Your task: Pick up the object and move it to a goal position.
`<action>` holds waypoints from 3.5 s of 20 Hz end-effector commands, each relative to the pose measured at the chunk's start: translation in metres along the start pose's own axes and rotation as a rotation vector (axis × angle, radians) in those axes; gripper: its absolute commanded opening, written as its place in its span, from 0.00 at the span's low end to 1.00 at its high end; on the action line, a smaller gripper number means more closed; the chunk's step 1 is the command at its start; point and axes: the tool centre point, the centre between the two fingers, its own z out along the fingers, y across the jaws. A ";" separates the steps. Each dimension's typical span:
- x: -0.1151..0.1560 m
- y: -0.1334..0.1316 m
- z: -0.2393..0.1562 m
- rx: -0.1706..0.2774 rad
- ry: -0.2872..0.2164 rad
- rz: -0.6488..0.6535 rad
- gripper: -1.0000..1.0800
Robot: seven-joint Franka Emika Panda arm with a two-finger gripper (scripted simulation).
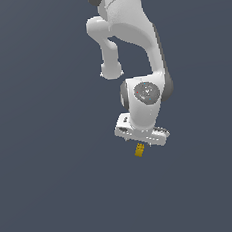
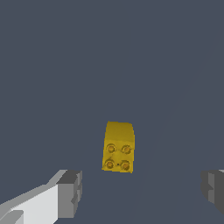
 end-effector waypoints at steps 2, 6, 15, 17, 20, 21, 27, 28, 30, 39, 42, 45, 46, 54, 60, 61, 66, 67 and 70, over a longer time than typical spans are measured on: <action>0.002 -0.008 0.007 0.003 0.003 0.049 0.96; 0.003 -0.014 0.013 0.004 0.005 0.082 0.96; 0.003 -0.016 0.018 0.005 0.005 0.092 0.96; 0.003 -0.016 0.024 0.005 0.005 0.093 0.96; 0.002 -0.016 0.038 0.005 0.006 0.094 0.96; 0.002 -0.016 0.044 0.005 0.006 0.095 0.96; 0.003 -0.016 0.065 0.005 0.006 0.097 0.96; 0.003 -0.016 0.065 0.005 0.006 0.097 0.96; 0.003 -0.017 0.065 0.005 0.006 0.097 0.96; 0.003 -0.017 0.065 0.005 0.006 0.097 0.00; 0.003 -0.016 0.065 0.005 0.006 0.097 0.00; 0.003 -0.015 0.061 0.005 0.006 0.097 0.00; 0.003 -0.014 0.058 0.005 0.006 0.097 0.00; 0.003 -0.002 0.018 0.005 0.006 0.097 0.00; 0.004 0.016 -0.038 0.005 0.006 0.097 0.00; 0.004 0.020 -0.049 0.005 0.006 0.097 0.00; 0.005 0.038 -0.108 0.006 0.005 0.097 0.00; 0.005 0.042 -0.120 0.006 0.005 0.097 0.00; 0.006 0.052 -0.155 0.006 0.005 0.097 0.00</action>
